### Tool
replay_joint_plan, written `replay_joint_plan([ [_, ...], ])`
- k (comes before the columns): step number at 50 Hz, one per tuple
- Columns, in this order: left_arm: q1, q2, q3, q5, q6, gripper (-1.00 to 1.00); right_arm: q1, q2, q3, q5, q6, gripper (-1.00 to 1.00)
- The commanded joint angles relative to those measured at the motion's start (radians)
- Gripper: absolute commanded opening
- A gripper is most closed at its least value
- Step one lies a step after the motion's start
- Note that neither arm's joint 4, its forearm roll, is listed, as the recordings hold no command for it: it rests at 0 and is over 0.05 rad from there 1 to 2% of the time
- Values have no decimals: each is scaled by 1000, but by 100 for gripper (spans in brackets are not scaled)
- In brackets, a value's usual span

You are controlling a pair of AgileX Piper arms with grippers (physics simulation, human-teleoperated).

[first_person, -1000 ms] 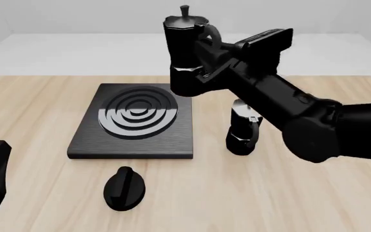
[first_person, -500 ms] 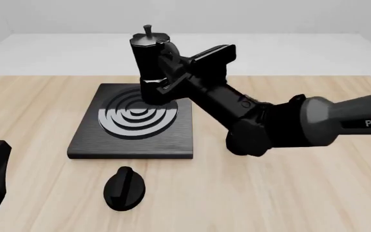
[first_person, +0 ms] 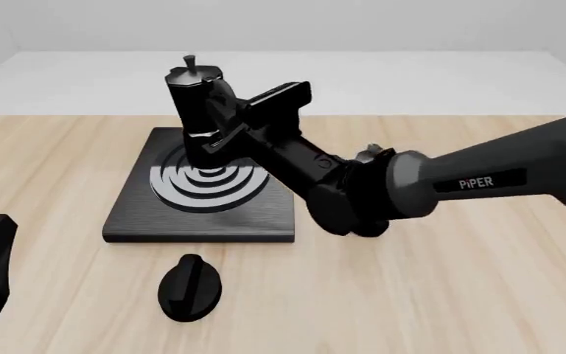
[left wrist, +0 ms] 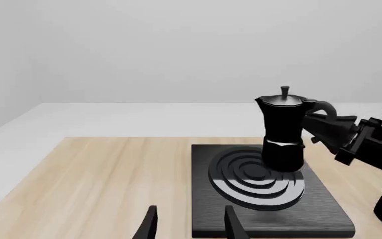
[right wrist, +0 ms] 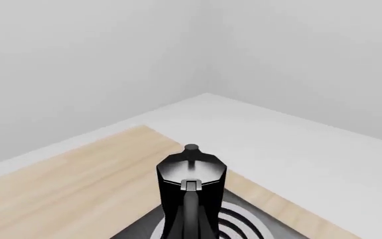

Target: Put the right moka pot on the stove.

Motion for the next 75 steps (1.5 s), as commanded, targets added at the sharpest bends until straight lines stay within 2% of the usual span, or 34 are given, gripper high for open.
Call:
replay_joint_plan([
  [1,0,0,0,0,0,100,16,48,-88,0,8,-100],
  [36,0,0,0,0,0,100,-8,278,-276,-14,19,-100],
  [52,0,0,0,0,0,100,-15,338,-295,-39,11,-100],
  [69,0,0,0,0,0,100,-27,358,-290,-48,35,-100],
  [70,0,0,0,0,0,100,-33,355,-287,-49,38,100],
  [75,0,0,0,0,0,100,-25,338,-253,-62,34,100],
])
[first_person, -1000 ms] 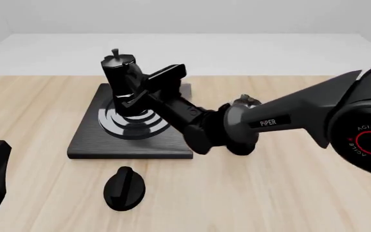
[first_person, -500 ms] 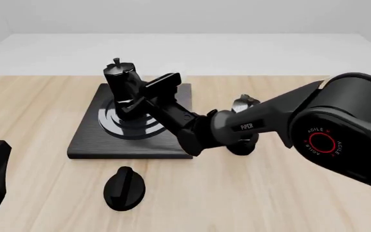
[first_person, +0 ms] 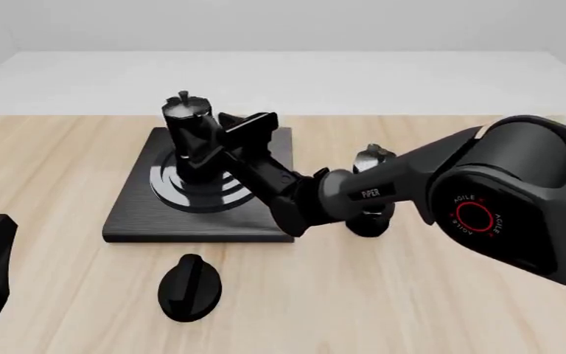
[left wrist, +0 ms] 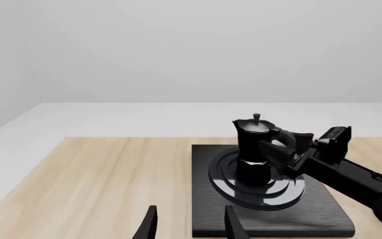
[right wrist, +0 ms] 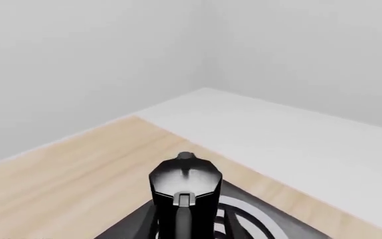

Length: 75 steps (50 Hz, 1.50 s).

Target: Put the right moka pot on the stove.

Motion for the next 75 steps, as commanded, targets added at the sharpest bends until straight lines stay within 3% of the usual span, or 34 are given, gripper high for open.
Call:
replay_joint_plan([
  [1,0,0,0,0,0,100,-4,-7,36,-18,4,100],
  [43,0,0,0,0,0,100,44,-326,353,-1,-10,100],
  [59,0,0,0,0,0,100,69,-499,456,101,-33,100],
  [64,0,0,0,0,0,100,68,-542,478,130,-30,100],
  [65,0,0,0,0,0,100,72,-560,488,140,5,100],
  [75,0,0,0,0,0,100,73,-716,564,226,-10,100],
])
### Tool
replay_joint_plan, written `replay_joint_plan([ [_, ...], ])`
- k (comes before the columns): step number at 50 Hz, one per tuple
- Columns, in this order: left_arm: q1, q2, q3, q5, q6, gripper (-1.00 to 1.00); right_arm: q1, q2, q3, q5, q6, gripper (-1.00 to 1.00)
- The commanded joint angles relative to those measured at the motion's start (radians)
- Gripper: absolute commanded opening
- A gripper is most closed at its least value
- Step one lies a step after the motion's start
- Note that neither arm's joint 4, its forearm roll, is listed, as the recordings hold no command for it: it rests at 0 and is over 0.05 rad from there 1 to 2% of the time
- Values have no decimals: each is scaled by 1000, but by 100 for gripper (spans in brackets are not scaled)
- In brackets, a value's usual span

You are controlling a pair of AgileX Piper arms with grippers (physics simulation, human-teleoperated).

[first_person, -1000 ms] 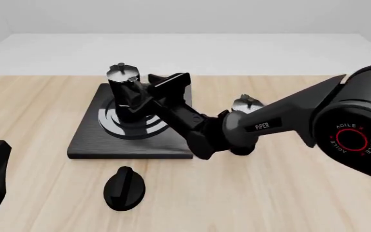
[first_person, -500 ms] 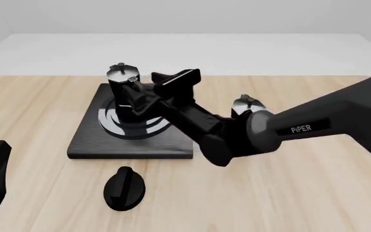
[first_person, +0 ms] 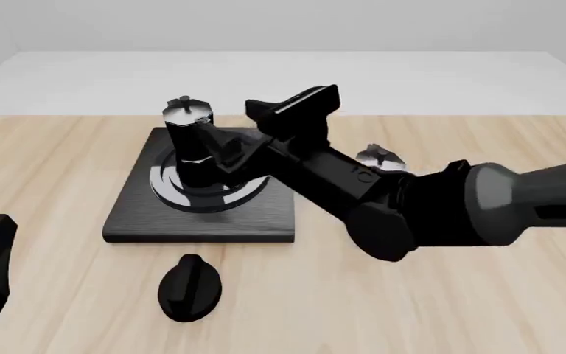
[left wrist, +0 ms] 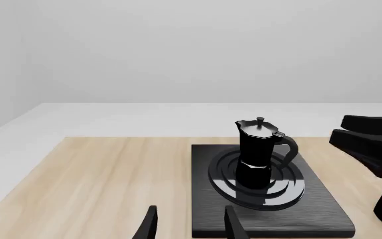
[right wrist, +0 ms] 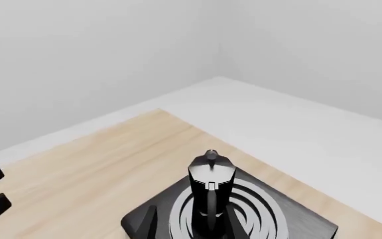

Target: Put the right moka pot on the stove.

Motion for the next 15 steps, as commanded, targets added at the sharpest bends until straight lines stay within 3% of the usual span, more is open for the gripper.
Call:
replay_joint_plan([
  [1,0,0,0,0,0,100,5,-160,70,112,-5,100],
  [15,0,0,0,0,0,100,-13,-381,130,270,-6,100],
])
